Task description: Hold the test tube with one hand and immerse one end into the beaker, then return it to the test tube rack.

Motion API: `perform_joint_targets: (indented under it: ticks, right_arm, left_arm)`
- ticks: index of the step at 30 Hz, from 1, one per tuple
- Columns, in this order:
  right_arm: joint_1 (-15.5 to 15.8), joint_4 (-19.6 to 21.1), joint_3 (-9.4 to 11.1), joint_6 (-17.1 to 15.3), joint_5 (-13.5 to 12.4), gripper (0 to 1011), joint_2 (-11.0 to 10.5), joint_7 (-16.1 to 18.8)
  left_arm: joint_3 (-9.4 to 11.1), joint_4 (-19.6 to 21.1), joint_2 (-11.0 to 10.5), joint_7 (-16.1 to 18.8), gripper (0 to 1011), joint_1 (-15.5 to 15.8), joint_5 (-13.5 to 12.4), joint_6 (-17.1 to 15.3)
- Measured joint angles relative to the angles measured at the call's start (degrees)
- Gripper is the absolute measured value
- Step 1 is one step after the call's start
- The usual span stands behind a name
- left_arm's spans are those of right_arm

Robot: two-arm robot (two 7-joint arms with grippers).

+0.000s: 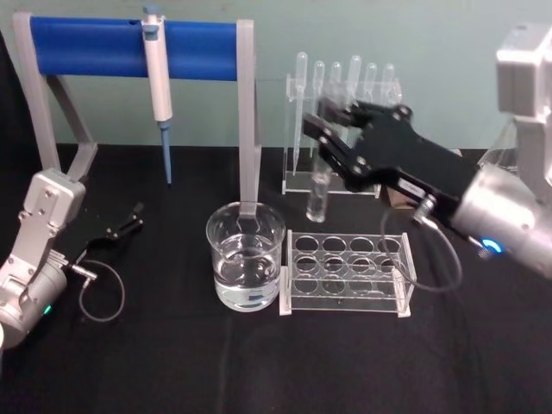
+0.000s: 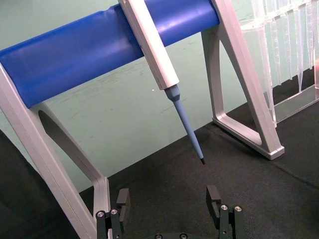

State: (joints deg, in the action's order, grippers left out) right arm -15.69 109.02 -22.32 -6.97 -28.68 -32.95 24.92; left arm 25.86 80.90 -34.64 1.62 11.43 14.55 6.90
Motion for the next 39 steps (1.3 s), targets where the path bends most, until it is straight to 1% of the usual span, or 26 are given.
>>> perform_joint_targets:
  ticks: [2, 7, 8, 13, 17, 18, 21, 31, 39]
  right_arm:
    - [2.2, 0.3, 0.9, 0.7, -0.1, 226, -0.9, -0.6]
    - [5.3, 0.0, 1.8, 2.0, 0.5, 225, -1.6, -1.5]
    - [6.1, -0.5, 2.0, 2.6, 0.8, 226, -1.5, -1.6]
    - [7.4, -2.3, 2.1, 4.3, 2.1, 225, -0.9, -1.8]
    - [7.8, -4.8, 2.0, 6.0, 3.2, 225, 0.2, -1.4]
    - [7.8, -4.8, 2.0, 6.0, 3.2, 226, 0.2, -1.4]
    - [7.5, -6.6, 1.7, 6.8, 4.2, 225, 1.0, -0.7]
    - [6.5, -9.2, 0.9, 7.4, 6.0, 226, 2.8, 0.4]
    - [5.7, -11.1, -0.2, 7.5, 7.9, 225, 3.5, 1.2]
  left_arm:
    - [0.0, 0.0, 0.0, 0.0, 1000, 0.0, 0.0, 0.0]
    - [0.0, 0.0, 0.0, 0.0, 1000, 0.0, 0.0, 0.0]
    - [0.0, 0.0, 0.0, 0.0, 1000, 0.0, 0.0, 0.0]
    - [0.0, 0.0, 0.0, 0.0, 1000, 0.0, 0.0, 0.0]
    - [0.0, 0.0, 0.0, 0.0, 1000, 0.0, 0.0, 0.0]
    - [0.0, 0.0, 0.0, 0.0, 1000, 0.0, 0.0, 0.0]
    - [0.0, 0.0, 0.0, 0.0, 1000, 0.0, 0.0, 0.0]
    - [0.0, 0.0, 0.0, 0.0, 1000, 0.0, 0.0, 0.0]
    - [0.0, 0.0, 0.0, 0.0, 1000, 0.0, 0.0, 0.0]
